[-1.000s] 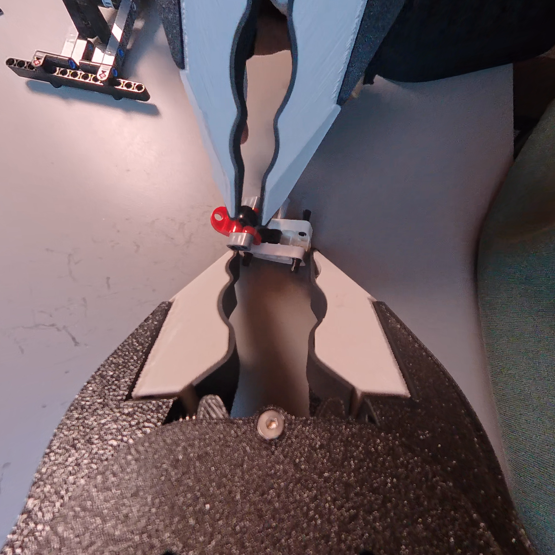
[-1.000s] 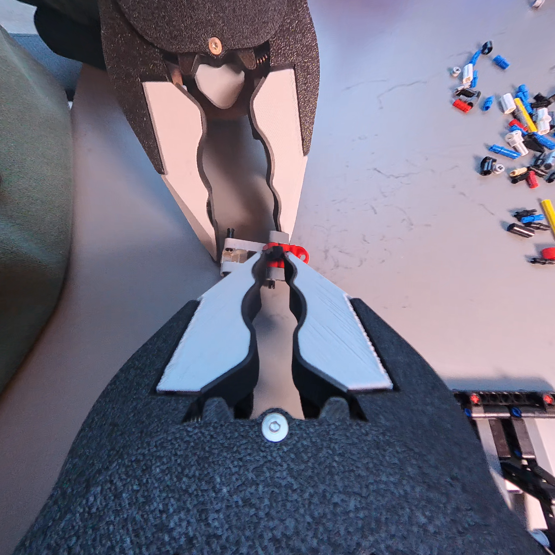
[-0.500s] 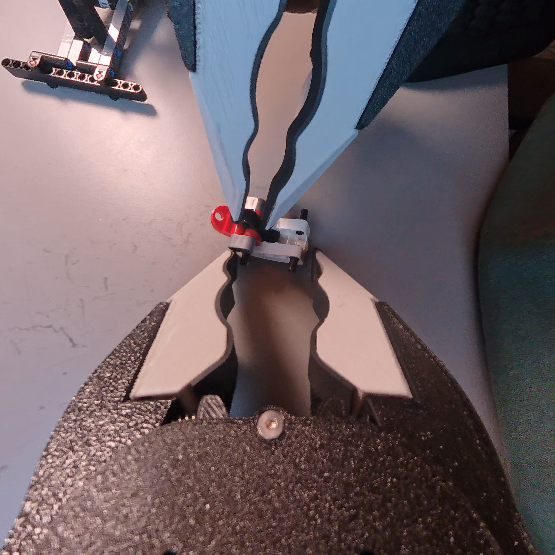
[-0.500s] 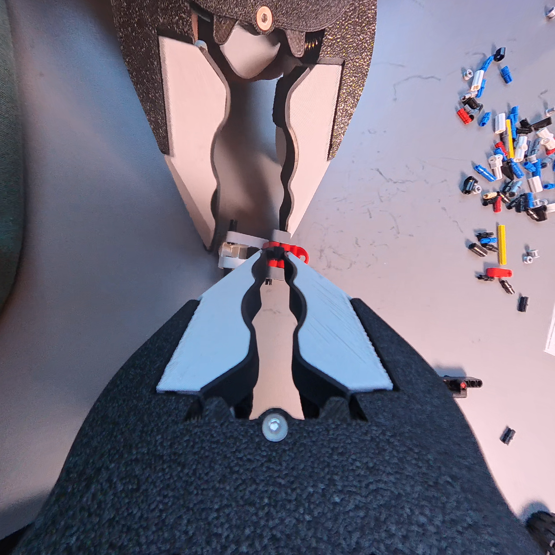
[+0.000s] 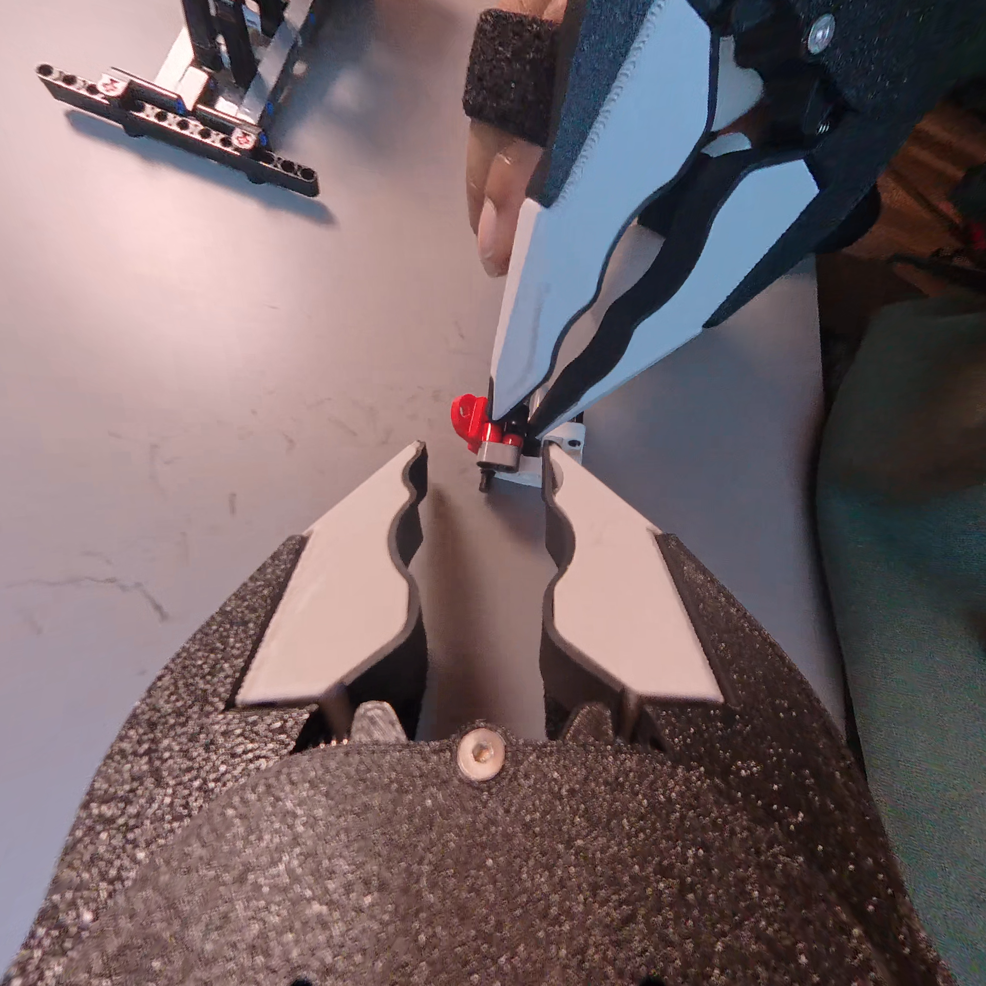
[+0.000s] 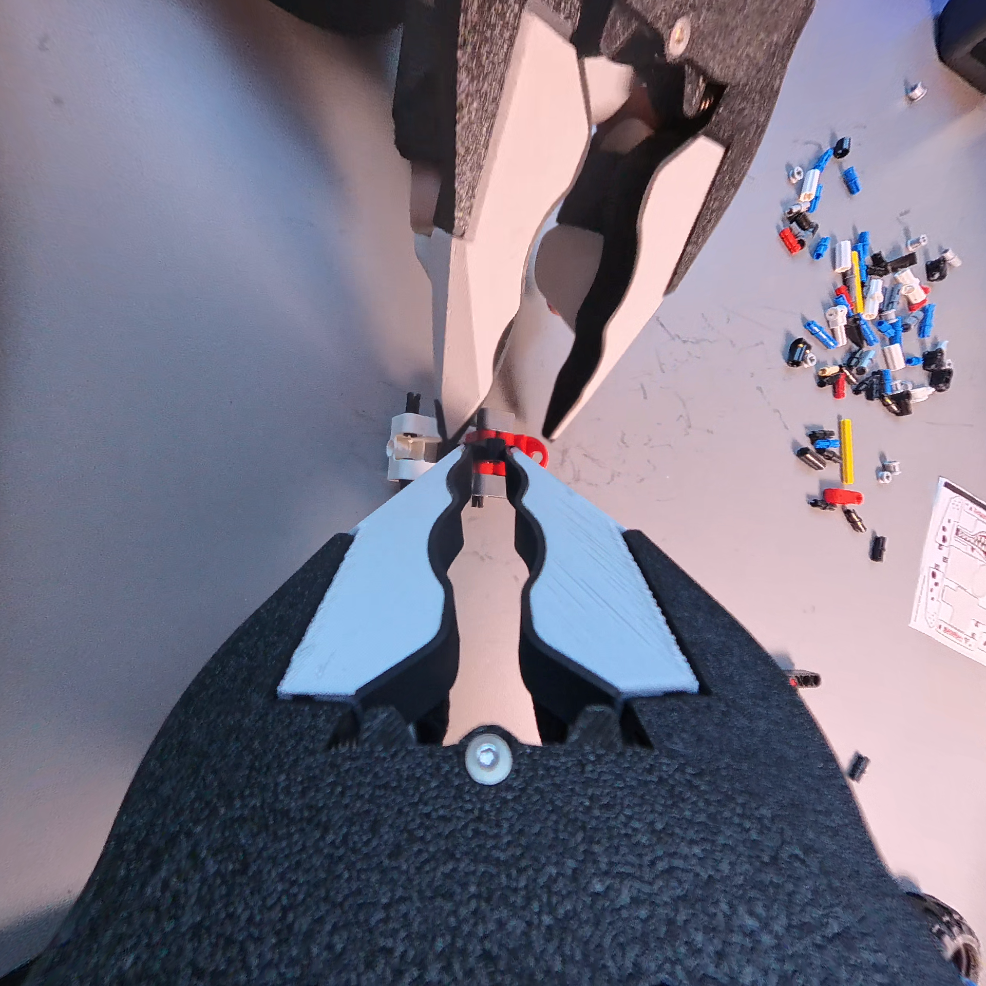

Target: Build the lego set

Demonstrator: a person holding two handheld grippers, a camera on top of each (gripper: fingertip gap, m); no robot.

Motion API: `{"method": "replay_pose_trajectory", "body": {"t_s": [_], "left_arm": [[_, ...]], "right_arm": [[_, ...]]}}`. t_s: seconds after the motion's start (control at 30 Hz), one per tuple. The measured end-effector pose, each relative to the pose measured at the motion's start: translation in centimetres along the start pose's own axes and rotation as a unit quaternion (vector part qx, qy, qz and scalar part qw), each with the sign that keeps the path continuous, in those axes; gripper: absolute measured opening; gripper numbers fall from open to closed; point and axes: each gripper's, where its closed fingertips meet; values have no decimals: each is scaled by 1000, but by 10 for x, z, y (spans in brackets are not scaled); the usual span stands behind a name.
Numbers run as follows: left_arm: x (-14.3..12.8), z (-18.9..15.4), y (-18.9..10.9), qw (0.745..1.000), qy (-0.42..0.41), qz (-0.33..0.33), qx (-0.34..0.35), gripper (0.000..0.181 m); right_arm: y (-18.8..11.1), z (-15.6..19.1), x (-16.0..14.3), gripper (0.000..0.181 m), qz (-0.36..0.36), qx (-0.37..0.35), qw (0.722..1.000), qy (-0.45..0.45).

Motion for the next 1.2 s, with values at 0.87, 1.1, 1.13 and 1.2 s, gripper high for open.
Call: {"method": "replay_pose_trajectory", "body": {"t_s": [0.87,1.1,1.13,1.2], "left_arm": [[-5,-11,9,996,-40,29,-69,21],[-5,-11,9,996,-43,28,-73,20],[-5,-11,9,996,-46,28,-76,20],[-5,-11,8,994,-60,31,-91,21]], "right_arm": [[-8,22,-28,9,-63,68,994,60],[-6,20,-28,5,-48,68,995,58],[-6,20,-28,5,-42,68,995,62],[-6,21,-29,5,-28,66,995,68]]}}
Point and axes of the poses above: each gripper's, where its closed fingertips meet, y out along the fingers, x out of its top, z = x × y across the jaws, and after that the axes turned 8 degrees about y, right-handed
